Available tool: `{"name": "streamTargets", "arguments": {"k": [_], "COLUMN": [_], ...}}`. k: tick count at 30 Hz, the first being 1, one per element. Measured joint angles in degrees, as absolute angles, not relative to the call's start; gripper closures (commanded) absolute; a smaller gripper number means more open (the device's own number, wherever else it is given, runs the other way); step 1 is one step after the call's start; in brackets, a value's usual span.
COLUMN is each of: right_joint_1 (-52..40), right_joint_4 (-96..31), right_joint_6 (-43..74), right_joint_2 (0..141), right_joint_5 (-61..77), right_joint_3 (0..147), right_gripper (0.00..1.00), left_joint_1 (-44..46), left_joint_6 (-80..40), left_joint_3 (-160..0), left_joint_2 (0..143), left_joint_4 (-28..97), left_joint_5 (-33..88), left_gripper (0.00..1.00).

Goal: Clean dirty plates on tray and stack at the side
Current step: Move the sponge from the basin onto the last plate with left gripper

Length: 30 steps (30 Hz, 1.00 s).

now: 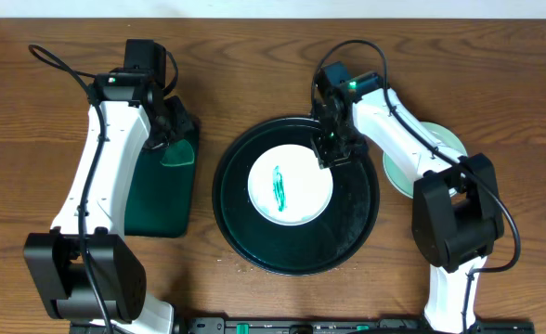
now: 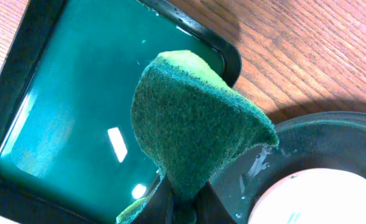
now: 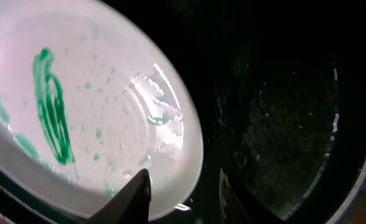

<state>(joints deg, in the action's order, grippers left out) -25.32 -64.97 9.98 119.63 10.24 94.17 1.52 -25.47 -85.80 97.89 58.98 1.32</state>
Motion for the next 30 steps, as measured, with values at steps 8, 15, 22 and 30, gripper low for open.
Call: {"name": "streamTargets", "arguments": {"k": [8, 15, 22, 30], "right_joint_1": [-25.5, -25.9, -26.4, -26.8], "right_joint_4": [-59.7, -58.3, -58.2, -57.8], "right_joint_6": [18.1, 20.9, 22.6, 23.8], "right_joint_2": [119.6, 119.6, 119.6, 119.7], "right_joint_5": [10.2, 10.0, 9.8, 9.3], "right_joint_3": [87.4, 84.6, 84.6, 84.6], "right_gripper": [0.75, 0.81, 0.98, 0.99], "left_joint_1": [3.2, 5.1, 9.2, 16.4], "left_joint_6": [-25.5, -25.6, -27.7, -30.9], "left_joint_3": [-85.8, -85.8, -85.8, -85.4], "left_joint_2": [97.9, 97.9, 98.2, 100.2], "left_joint_4": [59.0, 59.0, 59.5, 59.5], "left_joint_5": [1.3, 1.3, 1.3, 1.3], "left_gripper": [0.92, 0.93, 0.93, 0.93]}}
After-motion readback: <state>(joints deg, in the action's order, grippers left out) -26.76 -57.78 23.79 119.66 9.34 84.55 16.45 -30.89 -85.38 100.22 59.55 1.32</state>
